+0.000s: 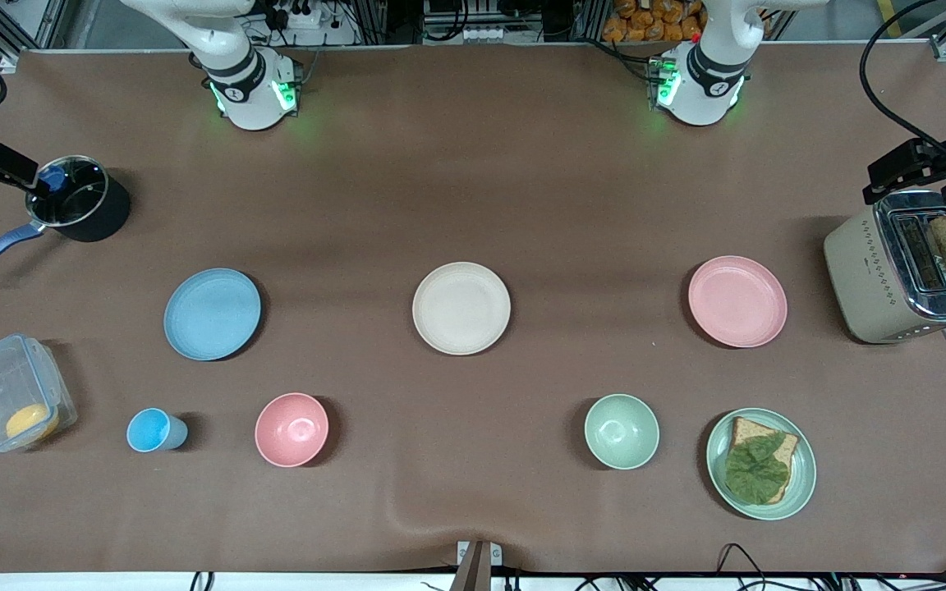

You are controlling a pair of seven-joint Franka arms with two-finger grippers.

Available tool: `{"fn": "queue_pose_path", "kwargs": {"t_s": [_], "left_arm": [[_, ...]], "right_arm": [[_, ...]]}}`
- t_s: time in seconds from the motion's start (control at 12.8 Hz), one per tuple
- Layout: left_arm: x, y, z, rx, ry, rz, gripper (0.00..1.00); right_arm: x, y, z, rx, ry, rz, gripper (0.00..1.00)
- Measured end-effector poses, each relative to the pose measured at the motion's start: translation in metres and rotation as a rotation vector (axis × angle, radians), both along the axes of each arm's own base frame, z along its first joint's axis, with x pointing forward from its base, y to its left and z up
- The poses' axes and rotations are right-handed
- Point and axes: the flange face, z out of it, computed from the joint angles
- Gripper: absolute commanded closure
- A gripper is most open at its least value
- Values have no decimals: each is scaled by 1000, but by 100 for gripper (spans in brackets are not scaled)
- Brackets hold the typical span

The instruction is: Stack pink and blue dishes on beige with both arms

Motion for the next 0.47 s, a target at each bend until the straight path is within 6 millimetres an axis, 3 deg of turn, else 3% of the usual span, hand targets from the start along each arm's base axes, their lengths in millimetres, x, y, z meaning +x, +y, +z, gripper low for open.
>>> {"fn": "queue_pose_path", "kwargs": {"t_s": [0.31,0.47], "left_arm": [[3,7,-6,23,10,13,0],[16,12,-26,30,30,39,0]], "right_arm": [[0,0,0,0,2,0,0],[-1,0,-1,1,10,0,0]]}}
